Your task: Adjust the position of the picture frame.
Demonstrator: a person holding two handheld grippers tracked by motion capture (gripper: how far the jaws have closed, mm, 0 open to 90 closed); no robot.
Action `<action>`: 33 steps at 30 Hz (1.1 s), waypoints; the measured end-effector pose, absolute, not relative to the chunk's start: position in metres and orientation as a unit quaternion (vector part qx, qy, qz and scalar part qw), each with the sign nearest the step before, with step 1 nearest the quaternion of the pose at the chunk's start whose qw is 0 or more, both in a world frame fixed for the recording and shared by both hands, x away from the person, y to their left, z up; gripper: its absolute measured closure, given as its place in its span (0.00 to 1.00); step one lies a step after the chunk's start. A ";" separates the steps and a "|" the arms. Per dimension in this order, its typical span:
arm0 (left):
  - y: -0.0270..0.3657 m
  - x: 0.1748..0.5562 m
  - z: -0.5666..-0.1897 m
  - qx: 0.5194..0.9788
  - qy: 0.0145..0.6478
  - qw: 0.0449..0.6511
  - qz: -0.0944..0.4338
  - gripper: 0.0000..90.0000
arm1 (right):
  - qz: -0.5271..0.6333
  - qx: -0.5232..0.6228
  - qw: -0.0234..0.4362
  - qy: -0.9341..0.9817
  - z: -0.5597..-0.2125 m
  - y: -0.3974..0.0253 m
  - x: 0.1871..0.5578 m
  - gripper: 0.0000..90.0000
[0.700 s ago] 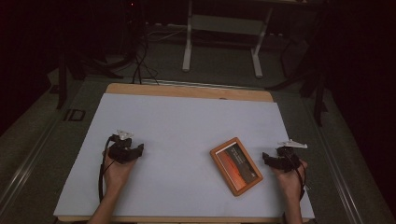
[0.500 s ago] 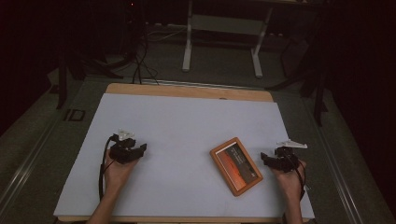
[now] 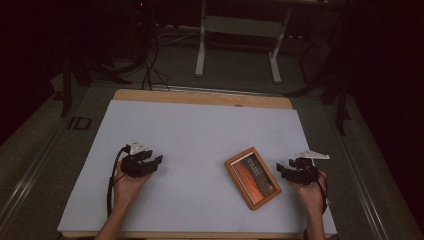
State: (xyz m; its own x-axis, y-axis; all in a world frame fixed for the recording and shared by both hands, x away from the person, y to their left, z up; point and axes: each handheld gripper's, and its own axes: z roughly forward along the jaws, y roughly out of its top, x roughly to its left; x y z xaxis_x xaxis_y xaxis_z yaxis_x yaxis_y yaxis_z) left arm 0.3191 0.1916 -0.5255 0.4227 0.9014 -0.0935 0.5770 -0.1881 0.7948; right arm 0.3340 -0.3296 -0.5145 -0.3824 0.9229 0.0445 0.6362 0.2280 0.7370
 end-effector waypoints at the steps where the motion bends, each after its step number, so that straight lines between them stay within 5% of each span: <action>1: 0.192 0.319 -0.525 0.743 0.497 0.401 0.201 0.57 | 0.348 0.514 0.207 0.756 -0.513 -0.329 0.333 0.46; 4: 0.193 0.318 -0.524 0.743 0.496 0.405 0.195 0.58 | 0.348 0.506 0.209 0.761 -0.511 -0.326 0.331 0.49; 17: 0.184 0.314 -0.523 0.758 0.476 0.407 0.181 0.61 | 0.369 0.441 0.216 0.789 -0.498 -0.311 0.318 0.97; 33: 0.167 0.307 -0.522 0.777 0.449 0.405 0.172 0.68 | 0.345 0.441 0.176 0.810 -0.515 -0.305 0.319 1.00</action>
State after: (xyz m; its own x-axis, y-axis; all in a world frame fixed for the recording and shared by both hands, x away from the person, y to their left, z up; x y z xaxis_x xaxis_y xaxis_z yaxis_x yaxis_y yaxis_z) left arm 0.3070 0.1669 -0.5219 0.5368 0.8382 -0.0959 0.5589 -0.2682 0.7847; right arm 0.3189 -0.3055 -0.5148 -0.5498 0.8350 0.0196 0.5929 0.3737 0.7133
